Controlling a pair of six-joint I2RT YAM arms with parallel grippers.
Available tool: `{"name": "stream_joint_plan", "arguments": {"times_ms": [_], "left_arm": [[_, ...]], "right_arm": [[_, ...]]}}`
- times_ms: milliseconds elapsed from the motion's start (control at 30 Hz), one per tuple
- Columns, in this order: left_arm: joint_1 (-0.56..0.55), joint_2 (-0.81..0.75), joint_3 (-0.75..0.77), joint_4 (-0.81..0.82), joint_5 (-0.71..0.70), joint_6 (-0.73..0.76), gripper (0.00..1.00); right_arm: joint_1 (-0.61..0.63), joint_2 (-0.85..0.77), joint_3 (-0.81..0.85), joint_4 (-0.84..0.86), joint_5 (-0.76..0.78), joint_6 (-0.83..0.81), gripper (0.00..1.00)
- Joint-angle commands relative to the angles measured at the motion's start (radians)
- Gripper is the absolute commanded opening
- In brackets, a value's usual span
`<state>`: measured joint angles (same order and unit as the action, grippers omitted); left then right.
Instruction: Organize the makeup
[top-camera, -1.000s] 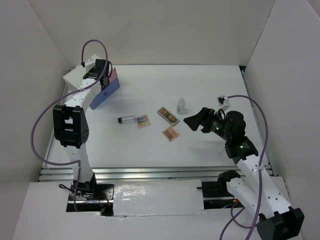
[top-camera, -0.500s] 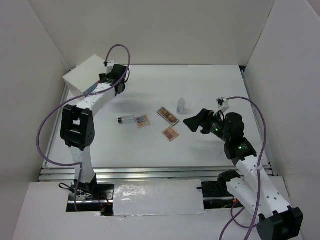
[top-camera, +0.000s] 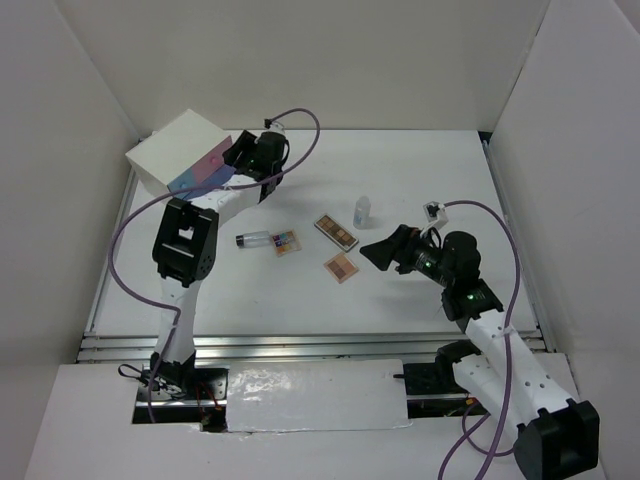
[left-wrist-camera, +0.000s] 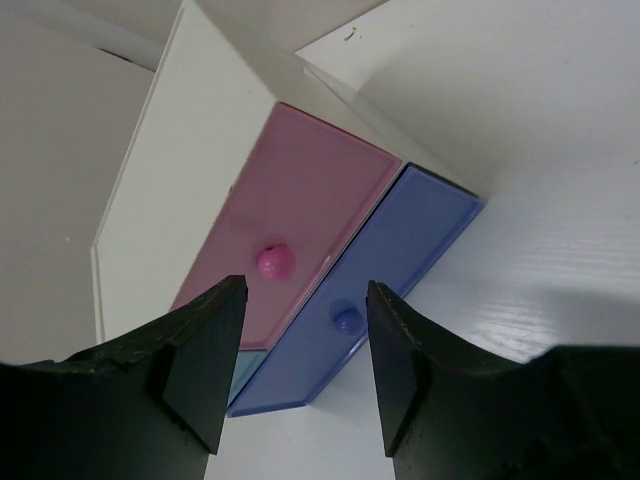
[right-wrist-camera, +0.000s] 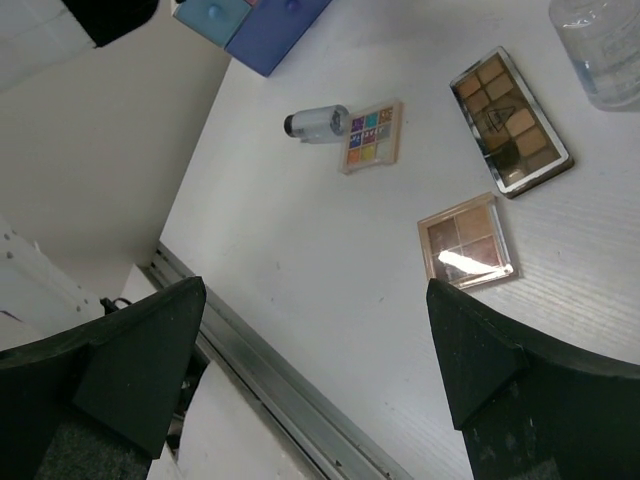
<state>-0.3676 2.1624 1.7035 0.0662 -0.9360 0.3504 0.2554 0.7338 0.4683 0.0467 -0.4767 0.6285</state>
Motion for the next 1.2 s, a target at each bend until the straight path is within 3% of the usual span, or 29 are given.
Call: {"name": "stream_joint_plan", "arguments": {"times_ms": [0, 267, 767, 1167], "left_arm": [[0.004, 0.023, -0.016, 0.224, -0.069, 0.258, 0.64], [0.006, 0.116, 0.027, 0.345, -0.119, 0.397, 0.59], [0.062, 0.093, -0.045, 0.347, -0.113, 0.357, 0.63], [0.079, 0.106, -0.045, 0.373, -0.116, 0.357, 0.6]], "right_arm": [[-0.001, -0.002, -0.013, 0.097, -0.034, 0.008, 1.0], [-0.001, 0.044, -0.036, 0.15, -0.079, 0.031, 1.0], [-0.002, 0.062, -0.042, 0.148, -0.079, 0.023, 1.0], [0.001, 0.053, -0.042, 0.142, -0.076, 0.019, 1.0]]}}
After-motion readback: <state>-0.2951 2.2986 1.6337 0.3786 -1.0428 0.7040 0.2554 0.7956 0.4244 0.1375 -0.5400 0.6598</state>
